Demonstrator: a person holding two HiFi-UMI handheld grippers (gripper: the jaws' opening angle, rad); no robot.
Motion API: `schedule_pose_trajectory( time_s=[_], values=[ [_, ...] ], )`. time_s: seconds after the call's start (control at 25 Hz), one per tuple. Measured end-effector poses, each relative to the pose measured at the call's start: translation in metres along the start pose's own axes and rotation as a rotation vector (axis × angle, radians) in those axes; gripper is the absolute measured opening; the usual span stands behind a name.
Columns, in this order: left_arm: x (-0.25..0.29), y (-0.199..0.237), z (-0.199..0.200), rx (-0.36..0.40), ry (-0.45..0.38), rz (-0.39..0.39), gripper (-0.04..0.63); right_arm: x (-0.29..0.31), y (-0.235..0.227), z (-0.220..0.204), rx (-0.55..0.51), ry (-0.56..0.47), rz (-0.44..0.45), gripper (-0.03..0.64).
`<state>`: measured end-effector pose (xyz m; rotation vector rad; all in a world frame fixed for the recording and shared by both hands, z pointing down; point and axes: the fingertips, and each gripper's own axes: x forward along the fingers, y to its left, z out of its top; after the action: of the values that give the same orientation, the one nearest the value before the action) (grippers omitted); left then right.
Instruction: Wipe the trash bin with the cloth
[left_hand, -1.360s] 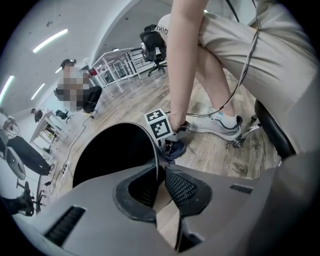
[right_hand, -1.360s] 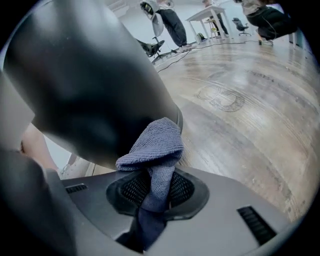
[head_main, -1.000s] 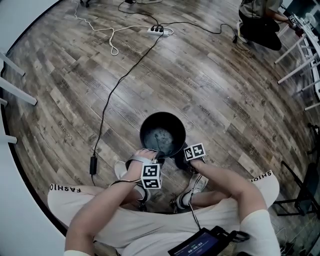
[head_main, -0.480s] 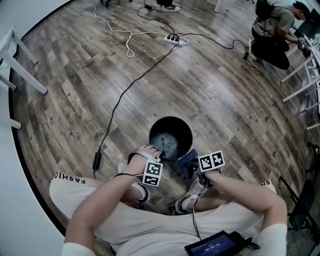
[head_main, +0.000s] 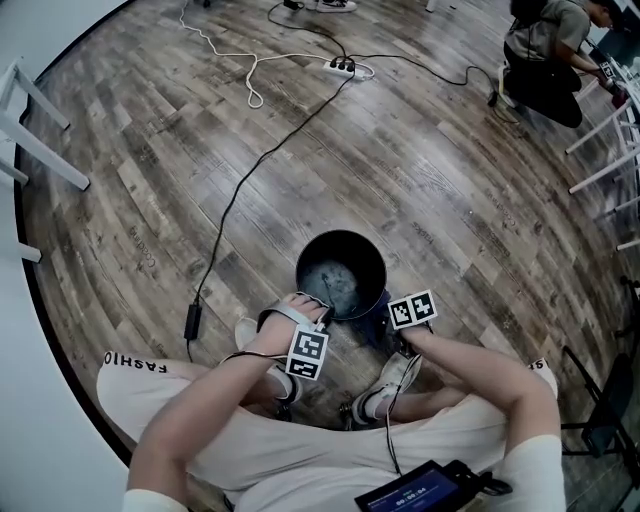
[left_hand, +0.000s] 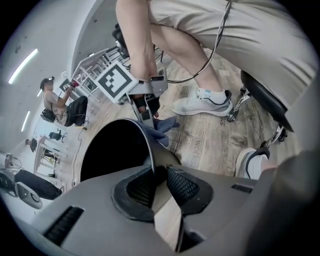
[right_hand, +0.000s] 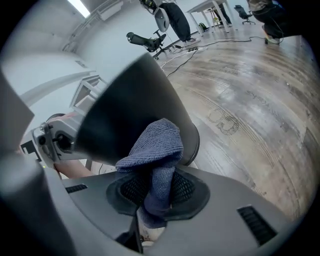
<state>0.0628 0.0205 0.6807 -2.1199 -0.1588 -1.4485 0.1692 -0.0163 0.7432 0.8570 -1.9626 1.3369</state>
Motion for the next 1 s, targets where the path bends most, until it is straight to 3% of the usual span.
schedule_pose_trajectory(
  time_s=[0.28, 0.64, 0.72, 0.84, 1.0],
  values=[
    [0.002, 0.003, 0.004, -0.032, 0.009, 0.021, 0.081, 0.060, -0.056, -0.018, 0.008, 0.003, -0.041, 0.083],
    [0.005, 0.008, 0.006, -0.065, 0.011, 0.018, 0.081, 0.099, -0.101, -0.031, 0.225, -0.097, -0.116, 0.083],
    [0.005, 0.008, 0.005, -0.086, 0.022, 0.022, 0.081, 0.094, -0.093, -0.031, 0.266, -0.074, -0.133, 0.083],
    [0.005, 0.009, 0.006, -0.124, 0.032, 0.031, 0.081, 0.075, -0.070, -0.034, 0.243, -0.017, -0.140, 0.083],
    [0.003, 0.009, 0.010, -0.225, -0.032, 0.010, 0.083, 0.037, -0.038, -0.038, 0.201, 0.018, -0.137, 0.083]
  ],
)
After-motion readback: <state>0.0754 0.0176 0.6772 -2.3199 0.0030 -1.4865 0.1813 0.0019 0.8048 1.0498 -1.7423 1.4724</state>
